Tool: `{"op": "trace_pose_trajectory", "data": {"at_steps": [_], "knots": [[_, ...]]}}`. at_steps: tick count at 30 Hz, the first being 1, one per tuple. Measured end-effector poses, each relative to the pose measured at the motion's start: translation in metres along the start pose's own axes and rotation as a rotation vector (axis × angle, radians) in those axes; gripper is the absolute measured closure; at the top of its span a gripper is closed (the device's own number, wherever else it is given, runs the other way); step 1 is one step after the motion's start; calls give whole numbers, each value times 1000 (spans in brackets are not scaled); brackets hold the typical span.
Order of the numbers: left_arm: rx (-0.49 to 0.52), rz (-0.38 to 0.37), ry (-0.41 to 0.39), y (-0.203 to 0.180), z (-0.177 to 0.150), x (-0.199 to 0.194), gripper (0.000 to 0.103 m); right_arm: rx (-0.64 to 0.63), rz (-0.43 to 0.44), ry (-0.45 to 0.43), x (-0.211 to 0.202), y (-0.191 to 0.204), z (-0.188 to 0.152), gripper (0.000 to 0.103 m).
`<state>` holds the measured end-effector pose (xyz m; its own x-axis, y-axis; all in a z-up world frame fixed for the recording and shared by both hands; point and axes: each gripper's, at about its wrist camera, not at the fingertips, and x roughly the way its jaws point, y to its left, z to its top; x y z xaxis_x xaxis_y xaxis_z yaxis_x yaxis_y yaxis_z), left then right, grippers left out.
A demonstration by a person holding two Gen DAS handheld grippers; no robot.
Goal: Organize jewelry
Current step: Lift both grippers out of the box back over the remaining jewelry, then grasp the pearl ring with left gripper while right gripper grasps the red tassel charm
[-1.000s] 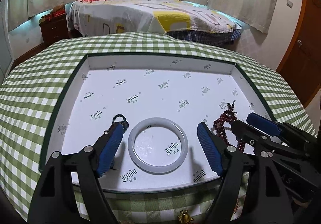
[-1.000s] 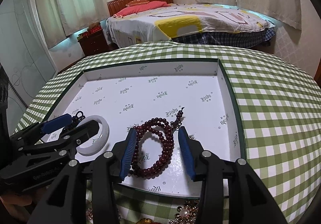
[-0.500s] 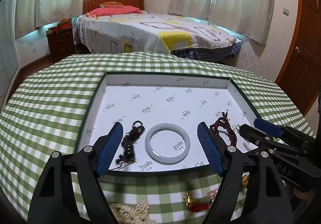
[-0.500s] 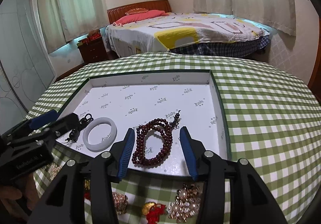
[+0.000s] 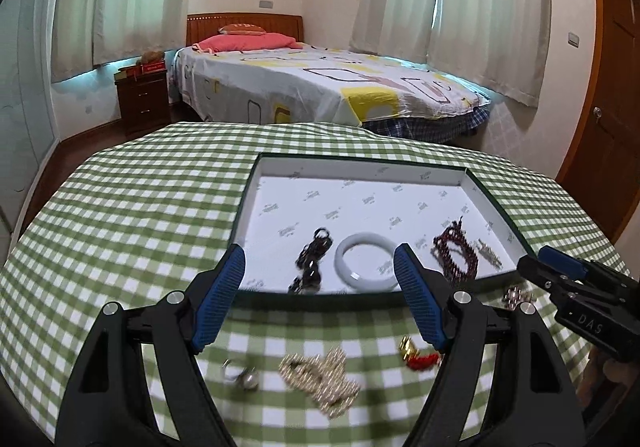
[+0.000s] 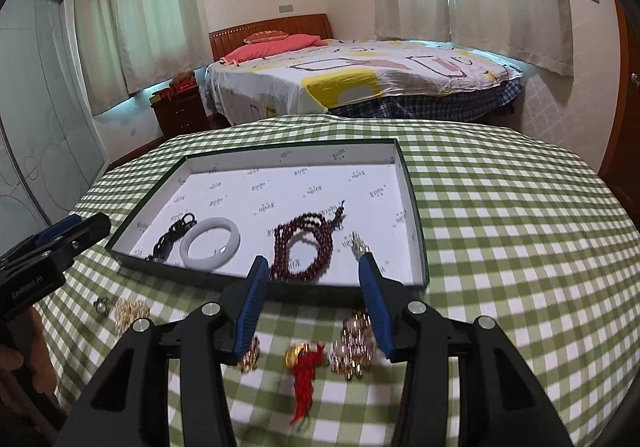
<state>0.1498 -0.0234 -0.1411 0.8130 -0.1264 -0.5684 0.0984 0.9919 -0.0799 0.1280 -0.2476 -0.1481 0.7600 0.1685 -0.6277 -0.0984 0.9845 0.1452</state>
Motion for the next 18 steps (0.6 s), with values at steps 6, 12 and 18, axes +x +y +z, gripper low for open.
{"op": "trace_pose_trajectory", "data": {"at_steps": [6, 12, 18], "knots": [[-2, 25, 15, 9, -25, -16, 28, 1, -8, 14, -6, 0, -21, 56], [-29, 55, 69, 25, -50, -20, 28, 3, -3, 35, -8, 1, -38, 56], [-60, 67, 99, 40, -59, -16, 28, 3, 0, 42, -8, 3, -45, 56]]}}
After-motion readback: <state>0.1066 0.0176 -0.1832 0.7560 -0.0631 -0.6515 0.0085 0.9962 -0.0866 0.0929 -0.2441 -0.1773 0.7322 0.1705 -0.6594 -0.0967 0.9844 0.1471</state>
